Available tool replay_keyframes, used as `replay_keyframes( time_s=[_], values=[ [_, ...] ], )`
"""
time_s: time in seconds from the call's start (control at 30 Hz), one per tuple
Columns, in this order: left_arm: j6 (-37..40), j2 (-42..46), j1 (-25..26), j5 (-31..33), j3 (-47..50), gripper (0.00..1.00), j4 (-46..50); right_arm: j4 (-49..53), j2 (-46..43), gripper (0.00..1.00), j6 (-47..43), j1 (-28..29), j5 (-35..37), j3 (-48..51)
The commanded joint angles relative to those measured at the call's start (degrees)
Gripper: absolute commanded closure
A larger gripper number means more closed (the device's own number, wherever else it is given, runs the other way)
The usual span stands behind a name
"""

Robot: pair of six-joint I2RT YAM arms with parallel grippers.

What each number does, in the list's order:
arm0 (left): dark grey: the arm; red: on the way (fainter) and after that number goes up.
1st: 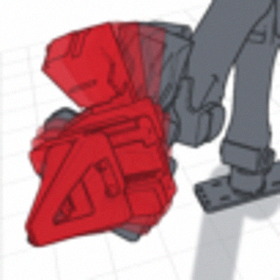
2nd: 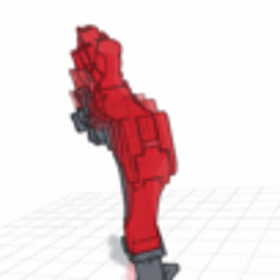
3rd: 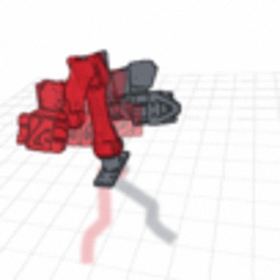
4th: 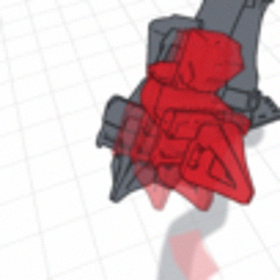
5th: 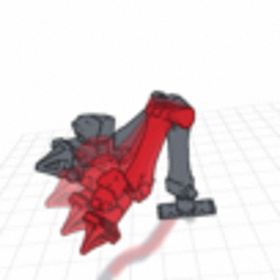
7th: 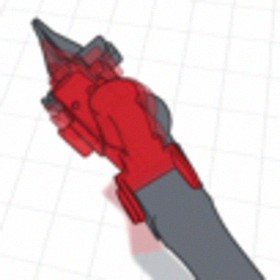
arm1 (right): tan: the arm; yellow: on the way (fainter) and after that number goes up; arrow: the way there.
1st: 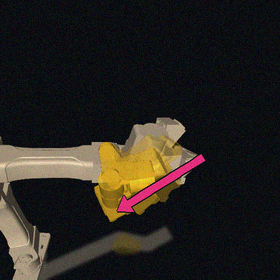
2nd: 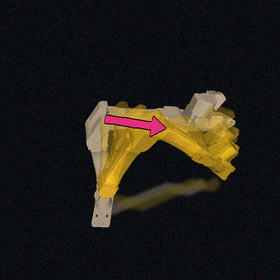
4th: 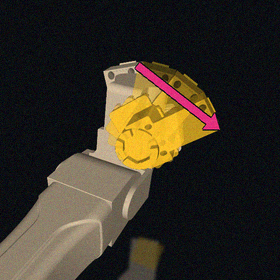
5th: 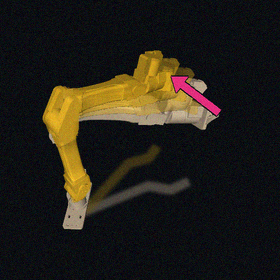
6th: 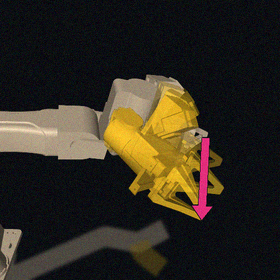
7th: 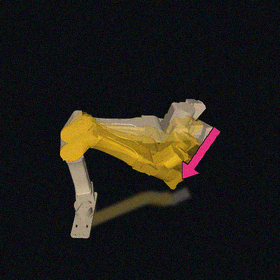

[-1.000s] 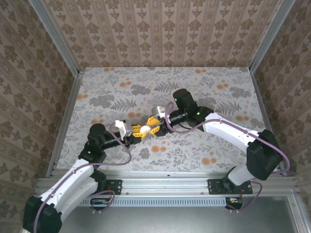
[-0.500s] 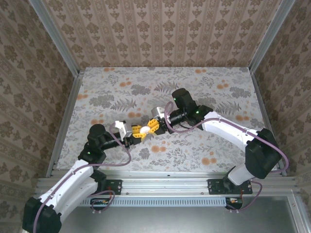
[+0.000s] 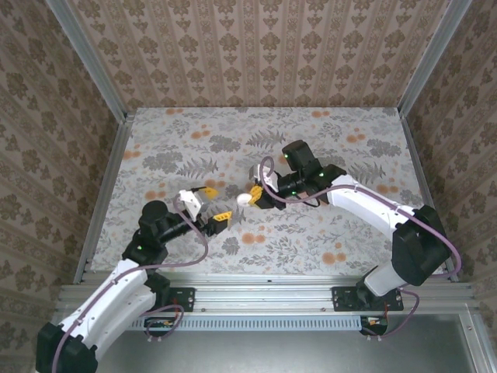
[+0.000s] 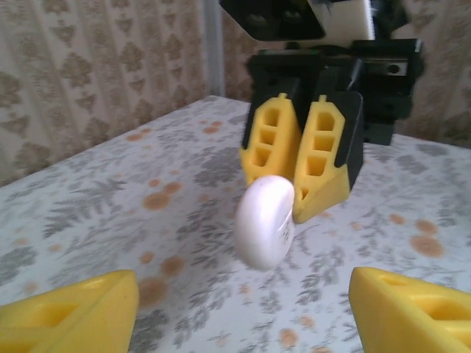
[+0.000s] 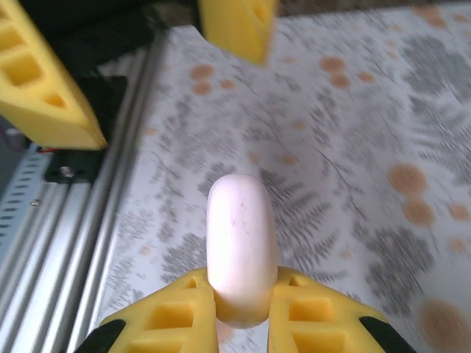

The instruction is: Insert wireless bluetooth earbuds into charging case

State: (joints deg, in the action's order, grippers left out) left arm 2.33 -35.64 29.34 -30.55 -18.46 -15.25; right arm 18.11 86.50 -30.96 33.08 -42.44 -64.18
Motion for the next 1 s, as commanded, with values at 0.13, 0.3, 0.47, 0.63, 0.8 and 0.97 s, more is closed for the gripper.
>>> replay_keyframes(
  time_s=[0.13, 0.3, 0.47, 0.63, 0.8, 0.97],
  values=[
    [-3.3, 4.7, 0.2, 17.8, 1.1, 0.17, 3.1, 8.1, -0.6, 0.88, 12.4, -1.7, 14.0, -0.8],
    [-5.4, 6.5, 0.1, 30.0, 0.4, 0.17, 9.5, 14.1, 2.7, 0.87, 18.1, -2.1, 16.4, -2.3],
    [-7.1, 5.7, -0.1, 35.6, 1.0, 0.16, 12.0, 24.7, 10.2, 0.85, 21.5, -2.9, 21.0, -7.8],
    [-7.6, 4.0, -0.3, 35.2, 0.6, 0.16, 13.1, 32.7, 18.4, 0.84, 24.0, -4.8, 24.2, -13.4],
    [-6.7, 2.8, -0.6, 34.7, -0.8, 0.16, 14.7, 31.9, 22.9, 0.84, 26.0, -8.9, 19.9, -15.1],
    [-6.6, 2.2, -0.8, 34.6, -1.2, 0.17, 14.4, 31.1, 26.6, 0.84, 27.8, -13.0, 13.3, -17.5]
  ],
)
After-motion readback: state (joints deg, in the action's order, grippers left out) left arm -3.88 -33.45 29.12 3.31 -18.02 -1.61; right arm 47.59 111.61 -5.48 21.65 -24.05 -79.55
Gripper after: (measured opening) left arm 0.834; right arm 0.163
